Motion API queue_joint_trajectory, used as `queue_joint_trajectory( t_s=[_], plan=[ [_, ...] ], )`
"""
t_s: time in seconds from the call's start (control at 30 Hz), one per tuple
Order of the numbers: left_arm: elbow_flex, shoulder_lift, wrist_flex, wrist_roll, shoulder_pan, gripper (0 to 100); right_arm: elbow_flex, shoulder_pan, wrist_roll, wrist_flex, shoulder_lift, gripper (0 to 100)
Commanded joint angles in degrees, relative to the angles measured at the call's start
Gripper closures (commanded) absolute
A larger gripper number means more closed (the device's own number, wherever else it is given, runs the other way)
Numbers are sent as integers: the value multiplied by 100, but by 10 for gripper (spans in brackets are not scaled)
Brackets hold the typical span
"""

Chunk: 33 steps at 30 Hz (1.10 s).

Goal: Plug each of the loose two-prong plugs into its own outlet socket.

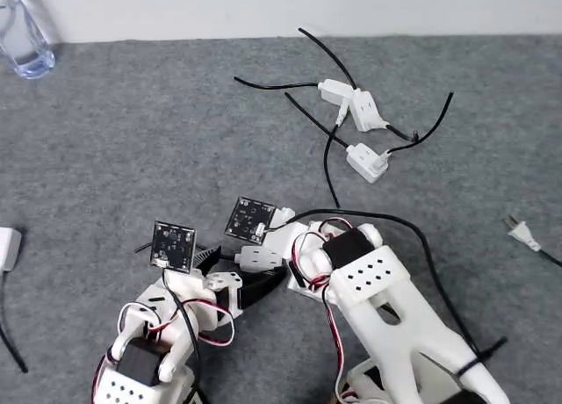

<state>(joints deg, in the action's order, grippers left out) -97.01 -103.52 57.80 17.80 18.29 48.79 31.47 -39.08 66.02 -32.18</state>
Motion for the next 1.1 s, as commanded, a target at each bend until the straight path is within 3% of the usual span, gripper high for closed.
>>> queue_joint_trajectory(
  t_s=[0.0, 0.27, 0.8, 1.07],
  plan=[
    [57, -70, -141, 44, 26, 582, -396, 66, 53, 171, -224, 992],
    [57, -70, -132, 44, 18, 582, -976, 576, 246, 760, -224, 992],
    [57, -70, -132, 44, 18, 582, -1178, 576, 273, 998, -233, 992],
    [57, -70, -123, 53, 18, 582, -1996, 576, 299, 1675, -233, 992]
  ],
)
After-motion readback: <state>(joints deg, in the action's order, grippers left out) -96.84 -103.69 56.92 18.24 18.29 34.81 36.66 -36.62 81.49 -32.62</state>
